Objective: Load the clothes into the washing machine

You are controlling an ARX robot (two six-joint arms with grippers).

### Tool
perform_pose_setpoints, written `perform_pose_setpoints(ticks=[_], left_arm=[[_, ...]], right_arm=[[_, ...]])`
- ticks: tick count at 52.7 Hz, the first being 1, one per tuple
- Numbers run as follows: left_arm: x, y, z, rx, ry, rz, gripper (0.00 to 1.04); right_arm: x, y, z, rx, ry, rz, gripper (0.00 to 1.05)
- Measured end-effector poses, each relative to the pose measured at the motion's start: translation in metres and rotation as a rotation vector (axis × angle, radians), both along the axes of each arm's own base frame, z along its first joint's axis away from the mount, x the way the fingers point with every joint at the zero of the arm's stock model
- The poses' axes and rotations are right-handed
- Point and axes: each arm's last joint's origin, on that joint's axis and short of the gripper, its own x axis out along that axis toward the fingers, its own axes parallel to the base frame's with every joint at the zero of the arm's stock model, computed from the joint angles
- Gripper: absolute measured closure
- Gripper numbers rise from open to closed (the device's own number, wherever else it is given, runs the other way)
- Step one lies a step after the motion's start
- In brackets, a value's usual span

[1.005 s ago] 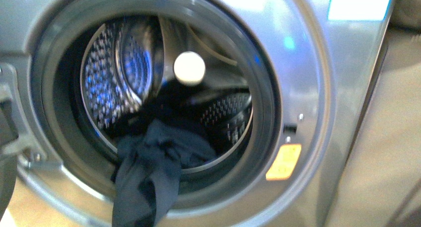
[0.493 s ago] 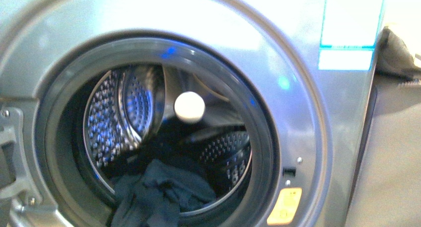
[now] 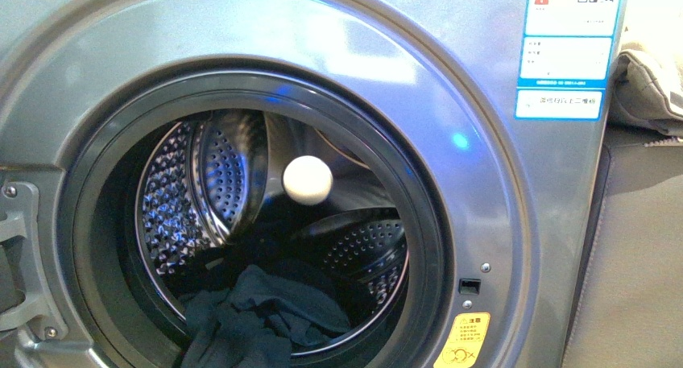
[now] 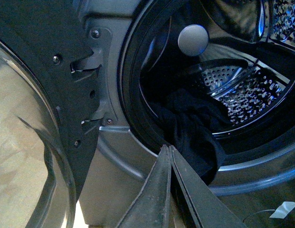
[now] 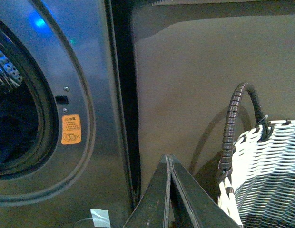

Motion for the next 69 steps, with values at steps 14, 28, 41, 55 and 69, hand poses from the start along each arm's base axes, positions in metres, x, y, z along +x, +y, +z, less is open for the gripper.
perform_pose_setpoints(ticks=[14, 28, 41, 55, 69], left_arm=[[-0.012, 0.0, -0.003, 0.0, 0.006, 0.0, 1.01], [-0.012, 0.0, -0.003, 0.003, 0.006, 0.0, 0.97], [-0.012, 0.0, -0.003, 0.001, 0.006, 0.0, 0.7], [-0.012, 0.0, -0.003, 0.001, 0.006, 0.0, 0.22], [-0.012, 0.0, -0.003, 0.002, 0.006, 0.0, 0.07]], right_arm=[[0.0, 0.0, 0.0, 0.0, 0.0, 0.0, 1.02], [0.0, 0.0, 0.0, 0.0, 0.0, 0.0, 1.02], [0.0, 0.0, 0.0, -0.001, 0.0, 0.0, 0.78], [0.0, 0.0, 0.0, -0.001, 0.0, 0.0, 0.28], [0.0, 0.0, 0.0, 0.0, 0.0, 0.0, 0.08]])
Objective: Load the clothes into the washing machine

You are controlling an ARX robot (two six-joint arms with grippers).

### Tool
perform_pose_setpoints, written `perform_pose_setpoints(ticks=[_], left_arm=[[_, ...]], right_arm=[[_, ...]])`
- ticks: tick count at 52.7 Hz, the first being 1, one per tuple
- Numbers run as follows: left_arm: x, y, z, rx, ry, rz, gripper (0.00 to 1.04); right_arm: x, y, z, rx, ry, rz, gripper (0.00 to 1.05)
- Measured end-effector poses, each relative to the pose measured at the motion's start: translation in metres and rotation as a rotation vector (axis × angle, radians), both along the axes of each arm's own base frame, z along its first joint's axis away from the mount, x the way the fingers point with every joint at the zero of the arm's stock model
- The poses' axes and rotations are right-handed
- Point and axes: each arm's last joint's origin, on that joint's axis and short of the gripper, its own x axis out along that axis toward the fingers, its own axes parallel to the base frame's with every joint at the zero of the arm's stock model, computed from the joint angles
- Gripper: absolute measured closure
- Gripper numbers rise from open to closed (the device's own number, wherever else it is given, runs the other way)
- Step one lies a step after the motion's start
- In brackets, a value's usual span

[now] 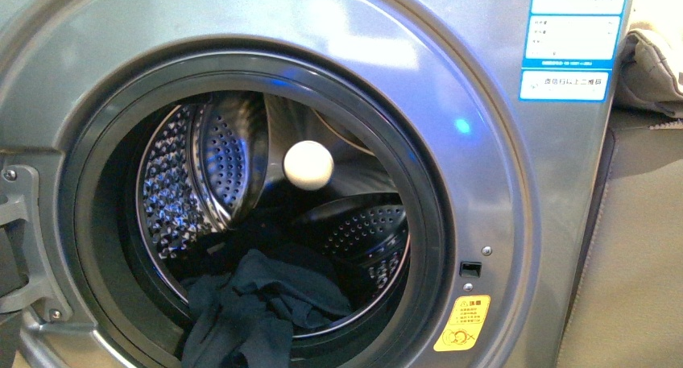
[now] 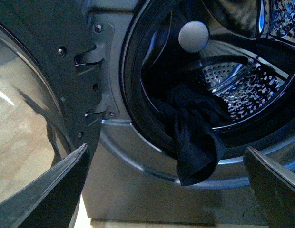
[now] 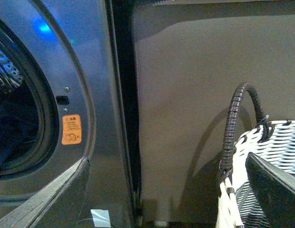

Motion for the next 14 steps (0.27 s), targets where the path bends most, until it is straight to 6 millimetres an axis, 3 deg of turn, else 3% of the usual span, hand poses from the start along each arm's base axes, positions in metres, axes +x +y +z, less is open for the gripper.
perform_pose_setpoints(ticks=[14], left_arm=[[0.0, 0.0, 0.0, 0.0, 0.0, 0.0, 0.07]], right_arm=[[0.0, 0.0, 0.0, 0.0, 0.0, 0.0, 0.07]])
